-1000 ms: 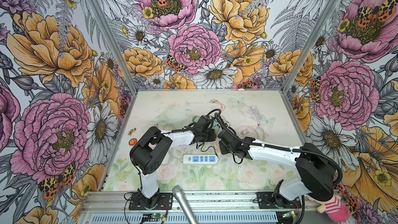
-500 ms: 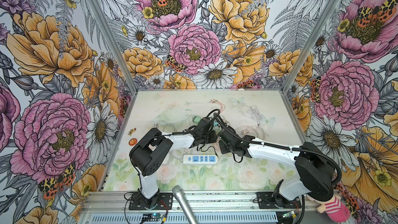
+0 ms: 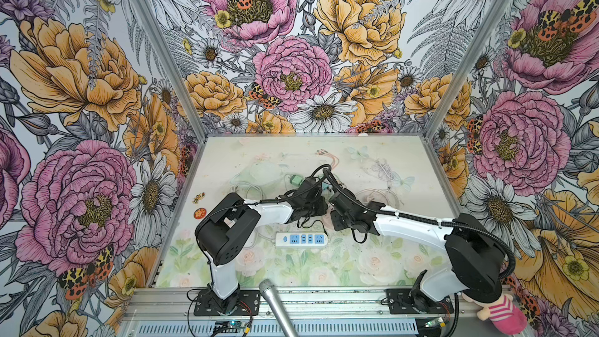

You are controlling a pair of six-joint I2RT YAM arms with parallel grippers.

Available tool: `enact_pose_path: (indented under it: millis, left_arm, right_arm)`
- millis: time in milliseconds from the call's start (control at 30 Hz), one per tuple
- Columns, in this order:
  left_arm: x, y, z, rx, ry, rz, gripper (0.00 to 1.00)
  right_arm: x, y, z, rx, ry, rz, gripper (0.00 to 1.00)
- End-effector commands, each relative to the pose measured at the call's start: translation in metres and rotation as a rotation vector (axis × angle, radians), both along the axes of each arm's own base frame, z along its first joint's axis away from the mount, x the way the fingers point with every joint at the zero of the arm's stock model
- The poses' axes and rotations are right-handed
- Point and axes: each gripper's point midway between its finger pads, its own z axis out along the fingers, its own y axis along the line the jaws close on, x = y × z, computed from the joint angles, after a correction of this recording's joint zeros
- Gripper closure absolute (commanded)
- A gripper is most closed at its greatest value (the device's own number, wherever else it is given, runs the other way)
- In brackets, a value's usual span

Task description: Insert the plug

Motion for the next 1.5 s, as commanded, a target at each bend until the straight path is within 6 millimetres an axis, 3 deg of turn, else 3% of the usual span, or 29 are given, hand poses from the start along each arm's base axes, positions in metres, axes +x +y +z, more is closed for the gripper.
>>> enact_pose_path:
  millis: [0,167,367,667,867,967,1033,1133,1167,1267,1467]
  left_arm:
    - [-0.028,-0.013,0.003,-0.030,0.067,-0.074,0.77]
    - [-0.023,-0.014,0.005,-0.055,0.071,-0.052,0.77]
    - [-0.028,-0.019,0.011,-0.067,0.068,-0.049,0.77]
    - [-0.028,-0.020,0.022,-0.076,0.046,-0.017,0.76]
    - [-0.033,-0.027,0.030,-0.084,0.029,-0.025,0.76]
    - [-0.039,-0.032,0.031,-0.090,0.034,-0.036,0.76]
    - [-0.045,-0.036,0.031,-0.095,0.041,-0.050,0.76]
    - [-0.048,-0.037,0.042,-0.105,0.022,-0.062,0.76]
    - [-0.047,-0.034,0.047,-0.096,0.011,-0.061,0.76]
    - [-0.039,-0.023,0.063,-0.021,-0.043,-0.068,0.76]
    - [-0.019,-0.011,0.089,0.040,-0.107,-0.097,0.75]
  right_arm:
    - [-0.056,-0.043,-0.048,-0.162,0.270,0.025,0.82]
    - [-0.042,-0.038,-0.032,-0.120,0.233,0.029,0.70]
    - [-0.048,-0.039,-0.032,-0.112,0.239,0.051,0.55]
    - [-0.053,-0.038,-0.006,-0.014,0.161,0.073,0.46]
    - [-0.061,-0.037,0.029,0.111,0.077,0.056,0.45]
    - [-0.071,-0.043,0.040,0.192,0.055,0.011,0.49]
    - [-0.078,-0.052,0.038,0.233,0.056,-0.053,0.57]
    - [-0.088,-0.070,0.029,0.292,0.054,-0.176,0.86]
    - [-0.091,-0.074,0.025,0.302,0.055,-0.196,0.91]
    - [-0.099,-0.081,0.017,0.322,0.046,-0.238,0.93]
    - [-0.085,-0.095,0.007,0.285,0.005,-0.370,0.93]
